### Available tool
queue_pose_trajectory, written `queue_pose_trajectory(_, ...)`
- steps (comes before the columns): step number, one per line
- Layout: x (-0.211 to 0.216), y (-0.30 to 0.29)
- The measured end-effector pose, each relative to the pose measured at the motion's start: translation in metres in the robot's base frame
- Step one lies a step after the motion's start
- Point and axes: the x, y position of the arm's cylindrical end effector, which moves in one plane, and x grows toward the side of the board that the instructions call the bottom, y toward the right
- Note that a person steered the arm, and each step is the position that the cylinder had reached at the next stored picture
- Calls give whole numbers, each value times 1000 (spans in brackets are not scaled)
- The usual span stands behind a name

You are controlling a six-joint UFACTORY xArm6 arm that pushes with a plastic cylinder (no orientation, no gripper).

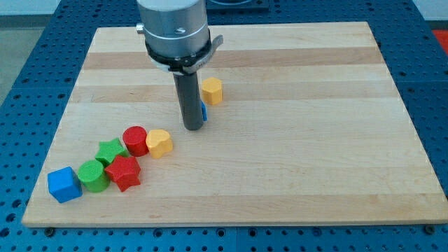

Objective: Place the yellow hexagon above the blue triangle

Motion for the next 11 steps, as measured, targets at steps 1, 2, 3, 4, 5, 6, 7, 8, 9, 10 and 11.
queue_pose_trajectory(1, -5, 0)
queue_pose_trajectory(2, -9, 5)
queue_pose_trajectory(3, -9, 32)
queue_pose_trajectory(4, -16, 62)
queue_pose_trajectory(5, -43, 67)
queue_pose_trajectory(6, -67, 67)
queue_pose_trajectory(7, -72, 66)
queue_pose_trajectory(8, -72, 63)
queue_pose_trajectory(9, -72, 60)
queue_pose_trajectory(10, -72, 48)
queue_pose_trajectory(11, -72, 40)
